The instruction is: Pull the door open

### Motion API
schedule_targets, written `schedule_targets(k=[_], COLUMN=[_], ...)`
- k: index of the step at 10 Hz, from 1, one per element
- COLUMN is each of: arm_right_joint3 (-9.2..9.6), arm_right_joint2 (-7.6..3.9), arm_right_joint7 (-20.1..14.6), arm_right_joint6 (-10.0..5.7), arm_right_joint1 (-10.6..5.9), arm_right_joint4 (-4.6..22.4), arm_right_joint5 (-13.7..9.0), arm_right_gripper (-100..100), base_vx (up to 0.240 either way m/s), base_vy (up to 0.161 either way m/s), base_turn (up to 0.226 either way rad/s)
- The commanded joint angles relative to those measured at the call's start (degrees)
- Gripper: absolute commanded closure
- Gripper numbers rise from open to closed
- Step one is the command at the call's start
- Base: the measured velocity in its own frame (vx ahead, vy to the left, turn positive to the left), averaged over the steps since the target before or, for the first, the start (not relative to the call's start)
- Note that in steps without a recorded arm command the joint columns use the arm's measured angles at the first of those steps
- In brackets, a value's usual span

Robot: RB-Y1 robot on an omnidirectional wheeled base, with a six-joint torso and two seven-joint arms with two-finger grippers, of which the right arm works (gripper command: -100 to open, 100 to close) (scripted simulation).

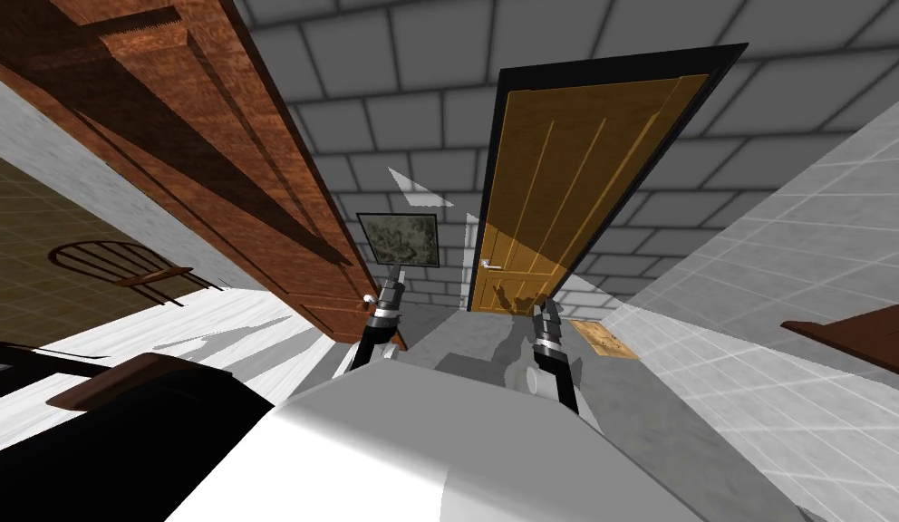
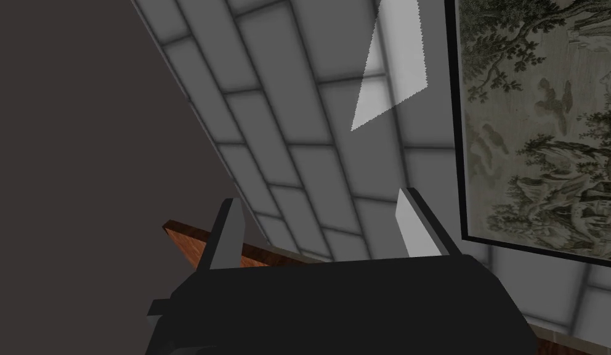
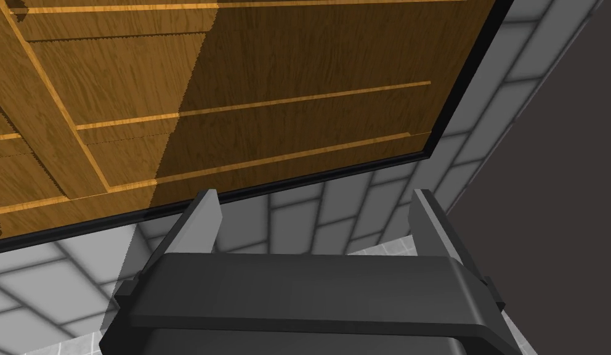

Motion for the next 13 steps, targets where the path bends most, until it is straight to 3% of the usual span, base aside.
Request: schedule_targets(k=[1,2,4,5,9,10,13], arm_right_joint3=[-0.35,-0.35,-0.68,-0.68,-1.33,-1.33,-1.81], arm_right_joint2=[-0.44,-0.44,-0.79,-0.79,-1.45,-1.45,-1.91], arm_right_joint7=[-0.4,-0.4,-0.7,-0.7,-1.3,-1.3,-1.8], arm_right_joint6=[-0.42,-0.42,-1.04,-1.04,-2.25,-2.25,-3.15], arm_right_joint1=[-1.3,-1.3,-2.84,-2.84,-5.89,-5.89,-8.12], arm_right_joint4=[2.9,3.3,7.1,7.3,14.8,15.2,20.5], arm_right_joint5=[-0.2,-0.2,-0.3,-0.3,-0.7,-0.7,-0.9], arm_right_gripper=[-100,-100,-100,-100,-100,-100,-100], base_vx=[0.102,0.074,0.072,0.064,0.089,0.069,0.07], base_vy=[-0.004,-0.011,-0.01,-0.011,-0.011,-0.028,-0.015], base_turn=[0.165,0.042,0.095,0.064,0.126,0.049,0.112])
